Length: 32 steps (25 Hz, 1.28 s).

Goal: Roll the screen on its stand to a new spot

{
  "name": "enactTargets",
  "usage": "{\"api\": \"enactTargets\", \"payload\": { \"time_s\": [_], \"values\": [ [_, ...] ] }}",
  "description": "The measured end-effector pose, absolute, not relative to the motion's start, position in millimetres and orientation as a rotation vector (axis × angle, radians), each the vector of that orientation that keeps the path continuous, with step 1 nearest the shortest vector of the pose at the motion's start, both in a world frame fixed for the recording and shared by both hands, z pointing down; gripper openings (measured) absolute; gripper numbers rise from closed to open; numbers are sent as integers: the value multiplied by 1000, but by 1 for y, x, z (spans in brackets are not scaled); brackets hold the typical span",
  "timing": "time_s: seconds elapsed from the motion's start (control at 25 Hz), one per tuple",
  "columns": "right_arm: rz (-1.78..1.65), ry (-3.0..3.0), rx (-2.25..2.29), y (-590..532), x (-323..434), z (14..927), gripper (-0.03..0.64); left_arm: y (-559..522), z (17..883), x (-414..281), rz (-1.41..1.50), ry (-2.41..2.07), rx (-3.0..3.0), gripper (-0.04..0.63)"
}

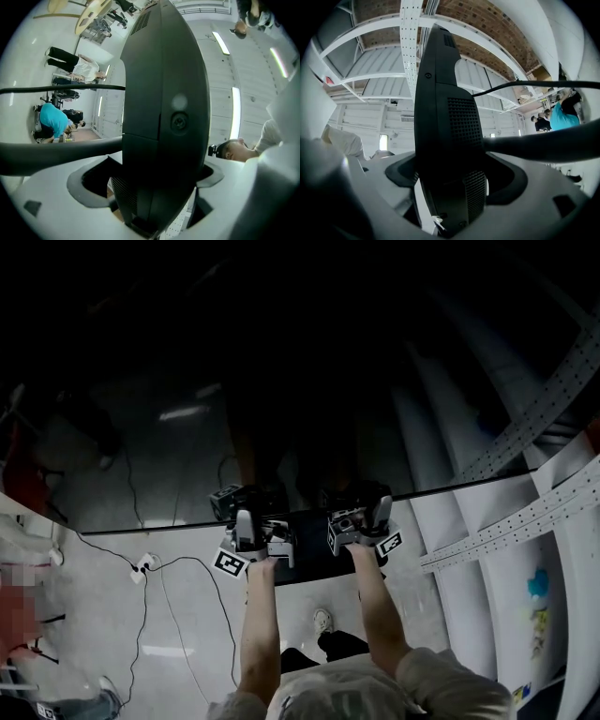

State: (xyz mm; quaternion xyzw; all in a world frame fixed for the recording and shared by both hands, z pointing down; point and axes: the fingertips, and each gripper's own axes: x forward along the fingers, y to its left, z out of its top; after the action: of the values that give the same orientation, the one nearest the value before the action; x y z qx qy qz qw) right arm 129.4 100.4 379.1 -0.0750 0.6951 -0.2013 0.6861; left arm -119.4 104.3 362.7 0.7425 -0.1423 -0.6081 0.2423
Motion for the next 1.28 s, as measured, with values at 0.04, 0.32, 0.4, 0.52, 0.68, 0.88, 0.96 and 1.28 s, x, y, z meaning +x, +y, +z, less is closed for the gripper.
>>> {"api": "enactTargets", "payload": {
  "time_s": [0.04, 0.32, 0.4, 0.52, 0.68, 0.88, 0.96, 1.28],
  "values": [
    [-459, 1552, -173, 98, 129, 380, 391, 103, 363, -120, -1650, -393, 2031, 528],
    [-481, 1470, -222, 108, 132, 384, 391, 120, 365, -118, -1601, -409, 2033, 528],
    [-474, 1482, -213, 143, 130, 382, 391, 156, 364, -120, -1604, -389, 2036, 528],
    [-463, 1469, -205, 189, 135, 381, 391, 202, 364, -116, -1592, -376, 2037, 528],
    [-456, 1447, -174, 282, 161, 389, 391, 305, 370, -90, -1606, -382, 2065, 528],
    [-467, 1435, -156, 353, 167, 384, 391, 381, 363, -83, -1627, -407, 2062, 528],
    [-467, 1430, -167, 355, 167, 380, 391, 381, 361, -83, -1617, -400, 2061, 528],
    [-485, 1420, -225, 352, 166, 376, 391, 371, 360, -85, -1591, -390, 2017, 528]
  ]
}}
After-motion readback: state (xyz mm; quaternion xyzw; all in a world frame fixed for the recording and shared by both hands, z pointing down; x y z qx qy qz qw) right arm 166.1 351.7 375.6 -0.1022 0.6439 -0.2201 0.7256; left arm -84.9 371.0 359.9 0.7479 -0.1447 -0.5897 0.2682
